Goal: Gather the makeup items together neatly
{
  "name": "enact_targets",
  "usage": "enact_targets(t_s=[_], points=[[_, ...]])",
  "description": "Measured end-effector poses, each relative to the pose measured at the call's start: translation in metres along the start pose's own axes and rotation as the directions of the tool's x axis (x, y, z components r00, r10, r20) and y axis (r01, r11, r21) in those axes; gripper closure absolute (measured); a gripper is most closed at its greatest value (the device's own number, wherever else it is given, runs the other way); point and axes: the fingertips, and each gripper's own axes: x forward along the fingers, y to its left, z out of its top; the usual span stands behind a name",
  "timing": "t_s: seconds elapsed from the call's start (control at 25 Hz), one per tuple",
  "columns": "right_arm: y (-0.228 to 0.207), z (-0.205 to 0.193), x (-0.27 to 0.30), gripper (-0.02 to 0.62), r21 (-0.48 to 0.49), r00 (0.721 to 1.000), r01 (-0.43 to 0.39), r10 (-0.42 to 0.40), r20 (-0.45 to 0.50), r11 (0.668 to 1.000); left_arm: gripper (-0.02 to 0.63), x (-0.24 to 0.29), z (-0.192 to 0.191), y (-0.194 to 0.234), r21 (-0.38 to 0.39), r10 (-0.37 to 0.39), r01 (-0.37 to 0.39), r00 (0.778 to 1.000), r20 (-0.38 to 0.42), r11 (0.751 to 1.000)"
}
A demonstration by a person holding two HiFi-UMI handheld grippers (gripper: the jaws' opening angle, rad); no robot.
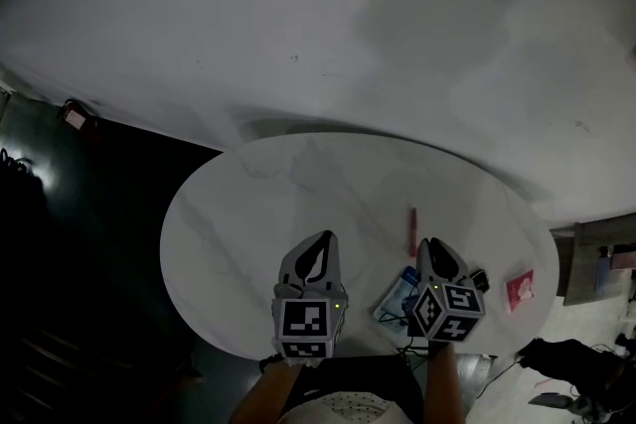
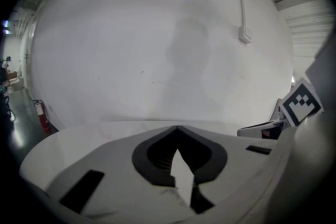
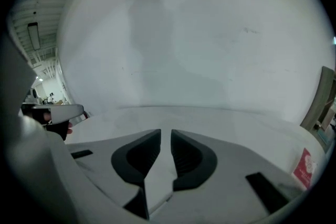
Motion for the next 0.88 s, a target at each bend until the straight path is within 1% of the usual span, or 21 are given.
enact_targets(t_s=[0.16,0.32,0.4,0.6,0.8,0.88], points=[[-0.003,-0.008,0.009,0.512,-0.027,0.999,-0.004,0.003,-0.049,1.000,0.588,0.000,-0.005,0.008,-0.016,0.011,-0.011,1.000,-0.005,1.000],[-0.004,-0.019,0.017,0.480,-0.030,0.992,-0.049,0.045,-0.117,0.998,0.588,-0.001,-0.011,0.013,-0.028,0.027,-0.028,1.000,-0.014,0.999],[-0.006,-0.023,0.021,0.480,-0.028,0.988,-0.063,0.058,-0.144,0.998,0.588,-0.002,-0.014,0.015,-0.033,0.034,-0.034,0.999,-0.020,0.999],[-0.017,-0.029,0.036,0.480,-0.062,0.979,-0.060,0.047,-0.198,0.996,0.588,-0.003,-0.020,0.016,-0.039,0.054,-0.056,0.998,-0.040,0.998],[-0.022,-0.038,0.058,0.480,-0.076,0.962,-0.086,0.064,-0.264,0.993,0.588,0.005,-0.026,0.013,-0.041,0.052,-0.054,0.997,-0.063,0.998],[-0.024,-0.042,0.066,0.480,-0.085,0.958,-0.085,0.058,-0.282,0.993,0.588,0.008,-0.028,0.011,-0.043,0.049,-0.052,0.996,-0.072,0.998]])
